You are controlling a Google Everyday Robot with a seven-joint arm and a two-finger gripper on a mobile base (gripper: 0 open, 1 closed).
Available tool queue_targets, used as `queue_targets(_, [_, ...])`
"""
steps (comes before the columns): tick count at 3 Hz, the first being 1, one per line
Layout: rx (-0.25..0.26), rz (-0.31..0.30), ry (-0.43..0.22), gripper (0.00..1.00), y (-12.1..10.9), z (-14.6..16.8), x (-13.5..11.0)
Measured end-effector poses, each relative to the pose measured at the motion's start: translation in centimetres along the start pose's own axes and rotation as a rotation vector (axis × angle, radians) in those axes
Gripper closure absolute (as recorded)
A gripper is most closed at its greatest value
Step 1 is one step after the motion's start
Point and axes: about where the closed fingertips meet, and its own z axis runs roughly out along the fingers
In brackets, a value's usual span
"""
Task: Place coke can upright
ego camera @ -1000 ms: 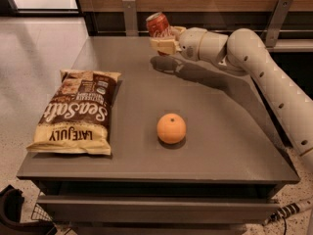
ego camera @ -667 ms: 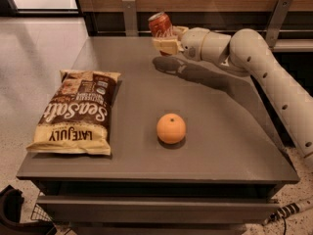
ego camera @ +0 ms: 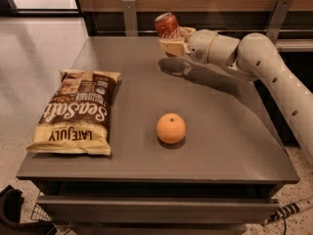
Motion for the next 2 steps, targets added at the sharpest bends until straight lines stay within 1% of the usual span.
queue_targets(2, [0.014,-0.004,-0.014,1.0,-0.56,-2.0,0.17])
